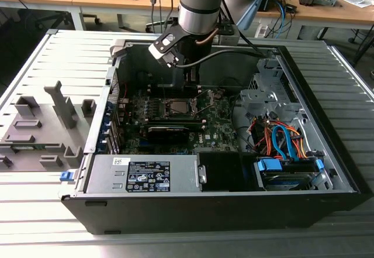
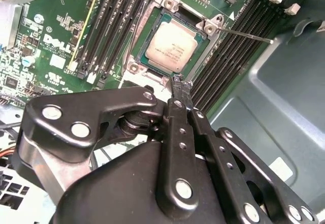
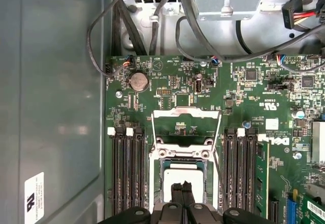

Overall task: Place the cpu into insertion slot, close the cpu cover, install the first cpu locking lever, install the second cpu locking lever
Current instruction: 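Close the cpu cover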

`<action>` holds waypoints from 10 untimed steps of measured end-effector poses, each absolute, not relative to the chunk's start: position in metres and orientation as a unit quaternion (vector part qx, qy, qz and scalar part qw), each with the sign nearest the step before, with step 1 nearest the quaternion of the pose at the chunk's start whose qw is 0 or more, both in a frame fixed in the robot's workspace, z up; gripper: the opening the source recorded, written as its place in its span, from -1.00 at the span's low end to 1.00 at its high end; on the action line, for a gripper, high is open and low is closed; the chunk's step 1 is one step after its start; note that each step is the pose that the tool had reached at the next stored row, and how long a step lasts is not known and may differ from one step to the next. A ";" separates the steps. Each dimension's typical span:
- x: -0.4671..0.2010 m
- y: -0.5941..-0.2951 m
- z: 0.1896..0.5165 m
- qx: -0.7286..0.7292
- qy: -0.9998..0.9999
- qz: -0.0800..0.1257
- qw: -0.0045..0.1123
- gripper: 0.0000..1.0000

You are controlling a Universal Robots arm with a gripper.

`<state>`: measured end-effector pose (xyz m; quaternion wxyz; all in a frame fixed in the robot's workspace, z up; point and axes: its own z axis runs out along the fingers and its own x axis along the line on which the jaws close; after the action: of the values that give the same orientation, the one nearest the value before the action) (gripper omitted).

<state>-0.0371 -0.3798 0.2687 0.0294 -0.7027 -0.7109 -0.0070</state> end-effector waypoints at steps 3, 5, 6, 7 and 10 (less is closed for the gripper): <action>-0.036 -0.380 0.276 -0.703 -0.711 -0.007 0.030 -0.79; -0.035 -0.380 0.278 -0.703 -0.711 -0.007 0.030 -0.79; -0.035 -0.380 0.280 -0.703 -0.711 -0.007 0.030 -0.79; -0.034 -0.380 0.281 -0.703 -0.711 -0.007 0.030 -0.79; -0.033 -0.380 0.285 -0.703 -0.711 -0.006 0.030 -0.79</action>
<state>-0.0325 -0.3798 0.2846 0.0303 -0.7027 -0.7109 -0.0062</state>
